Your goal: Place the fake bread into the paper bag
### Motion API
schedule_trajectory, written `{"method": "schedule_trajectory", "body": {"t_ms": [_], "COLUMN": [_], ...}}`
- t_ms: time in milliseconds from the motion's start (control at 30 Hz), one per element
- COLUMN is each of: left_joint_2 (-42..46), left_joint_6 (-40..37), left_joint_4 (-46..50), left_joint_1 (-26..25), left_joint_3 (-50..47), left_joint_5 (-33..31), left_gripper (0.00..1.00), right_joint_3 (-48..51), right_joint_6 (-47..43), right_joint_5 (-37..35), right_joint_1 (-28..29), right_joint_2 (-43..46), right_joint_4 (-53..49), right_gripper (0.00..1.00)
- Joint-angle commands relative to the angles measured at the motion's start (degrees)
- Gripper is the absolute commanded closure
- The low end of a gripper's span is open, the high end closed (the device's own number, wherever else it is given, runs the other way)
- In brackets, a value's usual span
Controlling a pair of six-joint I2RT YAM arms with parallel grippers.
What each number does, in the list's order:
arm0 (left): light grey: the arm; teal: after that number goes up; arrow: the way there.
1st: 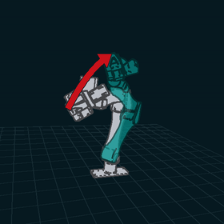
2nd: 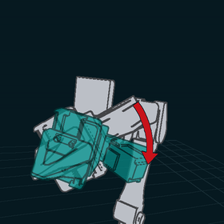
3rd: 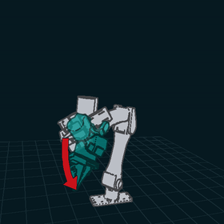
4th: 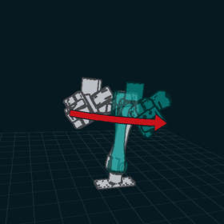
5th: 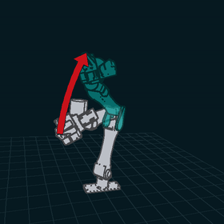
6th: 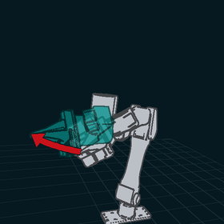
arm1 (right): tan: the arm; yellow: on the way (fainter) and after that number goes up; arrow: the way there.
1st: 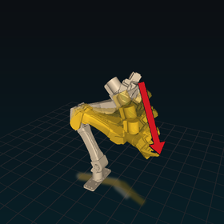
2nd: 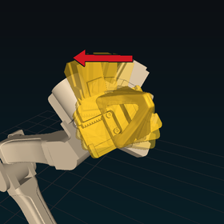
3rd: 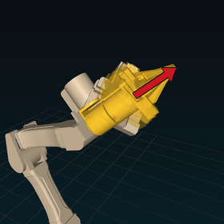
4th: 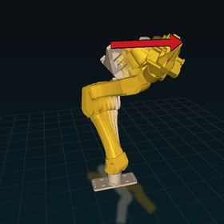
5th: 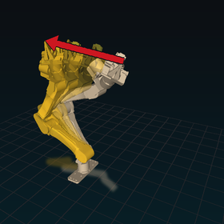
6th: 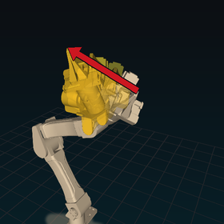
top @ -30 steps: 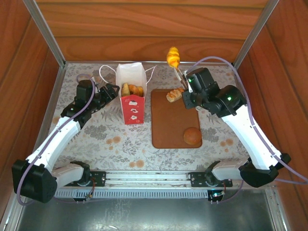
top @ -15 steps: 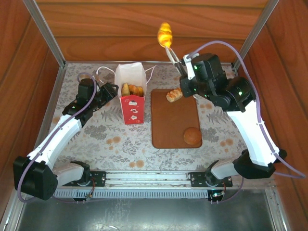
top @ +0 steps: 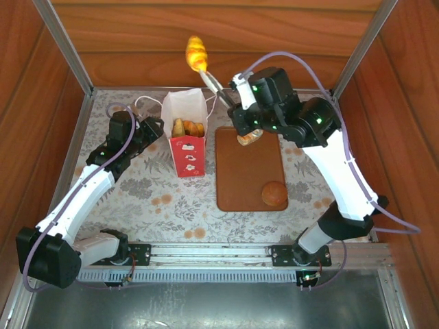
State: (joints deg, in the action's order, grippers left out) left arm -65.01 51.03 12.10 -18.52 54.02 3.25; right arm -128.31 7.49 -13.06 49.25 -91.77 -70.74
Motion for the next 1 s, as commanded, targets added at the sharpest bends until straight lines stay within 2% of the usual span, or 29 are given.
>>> {"method": "schedule_trajectory", "body": {"t_ms": [0,267,500,667,800,967], "left_joint_2": [0.1,-1.1,-1.1,-0.8,-1.1,-1.4], "left_joint_6": [0.4,1.7,1.4,1.2,0.9,0.7], "left_joint_4": [1.4,1.3,1.3,1.3,1.3,1.3], "left_joint_1": [-0.3,-0.7,-1.0,-1.0,-1.1,-1.1], "left_joint_3": [0.4,0.9,1.1,1.2,1.5,1.7], "left_joint_5": [-0.7,-0.9,-1.3,-1.4,-1.2,-0.7], "left_gripper": [0.47,0.51,0.52,0.52,0.52,0.52], "right_joint_3": [-1.0,-0.5,5.0,6.9,5.4,2.3], "right_joint_6": [1.0,1.8,2.5,3.4,3.5,3.2], "right_joint_5": [1.0,1.9,3.1,2.4,2.3,1.2], "right_joint_1": [1.3,3.0,3.5,3.6,3.6,3.6], "right_joint_2": [-1.7,-6.6,-7.3,-7.7,-7.8,-7.6], "right_joint_4": [-1.1,-5.3,-6.1,-4.9,-5.1,-5.6], "right_gripper": [0.79,0.79,0.76,0.67,0.54,0.52]}}
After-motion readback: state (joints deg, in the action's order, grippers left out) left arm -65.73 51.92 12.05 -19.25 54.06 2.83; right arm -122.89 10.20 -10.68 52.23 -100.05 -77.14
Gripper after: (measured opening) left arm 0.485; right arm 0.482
